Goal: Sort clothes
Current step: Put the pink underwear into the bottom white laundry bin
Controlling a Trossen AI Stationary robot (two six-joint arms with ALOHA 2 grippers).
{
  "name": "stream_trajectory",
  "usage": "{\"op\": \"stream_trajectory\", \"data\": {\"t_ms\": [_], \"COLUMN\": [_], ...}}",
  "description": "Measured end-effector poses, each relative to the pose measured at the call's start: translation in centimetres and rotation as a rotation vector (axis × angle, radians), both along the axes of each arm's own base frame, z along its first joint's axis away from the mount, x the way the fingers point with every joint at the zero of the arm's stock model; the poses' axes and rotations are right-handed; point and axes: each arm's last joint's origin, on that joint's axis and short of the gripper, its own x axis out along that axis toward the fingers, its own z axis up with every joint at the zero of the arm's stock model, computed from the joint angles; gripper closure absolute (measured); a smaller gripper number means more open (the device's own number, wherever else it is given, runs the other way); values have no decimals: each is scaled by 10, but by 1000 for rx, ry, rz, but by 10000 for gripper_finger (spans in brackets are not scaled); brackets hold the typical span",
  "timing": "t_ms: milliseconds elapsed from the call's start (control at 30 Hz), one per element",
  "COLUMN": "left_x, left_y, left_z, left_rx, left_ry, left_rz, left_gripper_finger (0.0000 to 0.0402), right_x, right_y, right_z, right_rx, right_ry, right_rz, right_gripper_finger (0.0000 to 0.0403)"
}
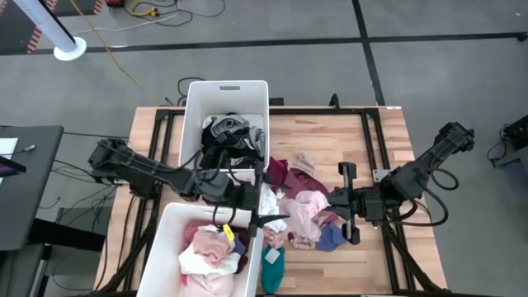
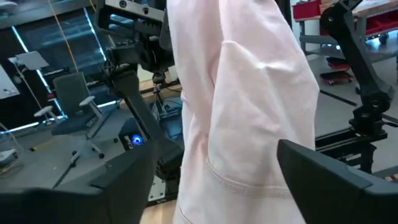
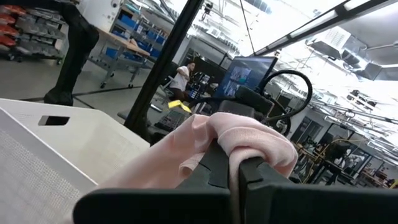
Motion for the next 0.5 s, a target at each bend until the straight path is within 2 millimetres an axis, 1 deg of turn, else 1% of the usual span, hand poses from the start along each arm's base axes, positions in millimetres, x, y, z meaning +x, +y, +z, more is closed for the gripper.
{"op": "stream_trajectory", "data": {"t_ms": [100, 167, 333, 500], "left_x": [2, 3, 4, 6], "left_y": [5, 7, 13, 17], "left_z": [0, 0, 0, 0], "left_rx": [-20, -35, -59, -68], "left_ry": [4, 5, 7, 6], "left_rz": [-22, -53, -59, -63], "left_gripper_finger": [53, 48, 47, 47], "right_x": [2, 5, 18, 35], "right_y": [-3, -7, -17, -23], "right_z": [1, 2, 2, 1], "right_rx": [-2, -2, 4, -6], "right_ry": [-8, -22, -58, -72], "right_rz": [7, 27, 48, 74], "right_gripper_finger": [398, 398, 398, 398]}}
